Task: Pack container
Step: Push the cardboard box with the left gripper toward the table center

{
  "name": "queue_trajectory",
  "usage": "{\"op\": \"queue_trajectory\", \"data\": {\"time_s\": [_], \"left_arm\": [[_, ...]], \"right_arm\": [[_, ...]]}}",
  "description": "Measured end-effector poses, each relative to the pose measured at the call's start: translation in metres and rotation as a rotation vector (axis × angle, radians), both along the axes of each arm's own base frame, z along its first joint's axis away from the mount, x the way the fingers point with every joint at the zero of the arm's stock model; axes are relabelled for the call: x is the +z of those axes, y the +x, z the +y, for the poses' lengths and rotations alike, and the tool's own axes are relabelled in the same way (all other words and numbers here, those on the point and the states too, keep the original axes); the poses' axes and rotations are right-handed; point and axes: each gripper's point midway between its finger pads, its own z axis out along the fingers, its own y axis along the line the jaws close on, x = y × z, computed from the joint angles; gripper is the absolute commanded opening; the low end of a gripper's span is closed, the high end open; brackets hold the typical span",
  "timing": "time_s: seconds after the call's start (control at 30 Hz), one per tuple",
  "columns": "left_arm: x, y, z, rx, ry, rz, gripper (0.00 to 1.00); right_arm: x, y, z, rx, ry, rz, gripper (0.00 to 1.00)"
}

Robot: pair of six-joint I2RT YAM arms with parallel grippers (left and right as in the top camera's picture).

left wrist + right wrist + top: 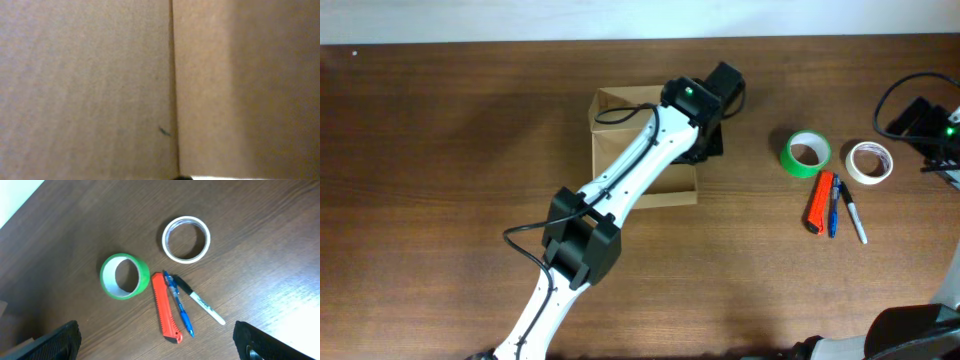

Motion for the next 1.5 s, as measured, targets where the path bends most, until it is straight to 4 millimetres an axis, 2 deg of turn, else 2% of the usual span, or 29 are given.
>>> {"op": "queue_trajectory", "data": {"time_s": [0.3,0.6,0.73,0.87,1.0,1.03,1.13,1.23,1.3,1.5], "left_arm": [[0.001,0.012,0.006,-0.022,-0.029,-0.007,0.02],[0.000,0.013,0.007,-0.123,-0.010,-0.018,0.01],[-0.009,0.015,0.015,-0.129,0.012,0.004,0.01],[-0.023,0.023,0.026,-0.108,0.025,0.023,0.02],[-0.025,0.034,0.030,-0.088,0.015,0.003,0.02],[-0.025,0.036,0.031,-0.085,0.013,-0.001,0.03],[-0.024,0.039,0.032,-0.079,0.009,-0.007,0.21],[-0.023,0.042,0.030,-0.079,0.002,-0.020,0.47],[-0.023,0.042,0.030,-0.078,0.001,-0.020,0.50],[-0.021,0.042,0.030,-0.085,0.001,-0.023,0.50]], "right_arm": [[0.000,0.012,0.026,0.073,0.003,-0.003,0.99],[0.002,0.014,0.024,0.070,-0.010,-0.011,0.99],[0.001,0.014,0.023,0.066,-0.017,-0.008,0.99],[0.001,0.013,0.022,0.062,-0.024,-0.005,0.99],[0.001,0.013,0.021,0.061,-0.024,-0.004,0.99],[0.001,0.013,0.021,0.061,-0.025,-0.004,0.99],[0.001,0.013,0.021,0.061,-0.024,-0.004,0.99],[0.001,0.013,0.021,0.061,-0.025,-0.004,0.99],[0.001,0.013,0.021,0.061,-0.024,-0.004,0.99],[0.001,0.013,0.021,0.059,-0.029,-0.002,0.99]]}}
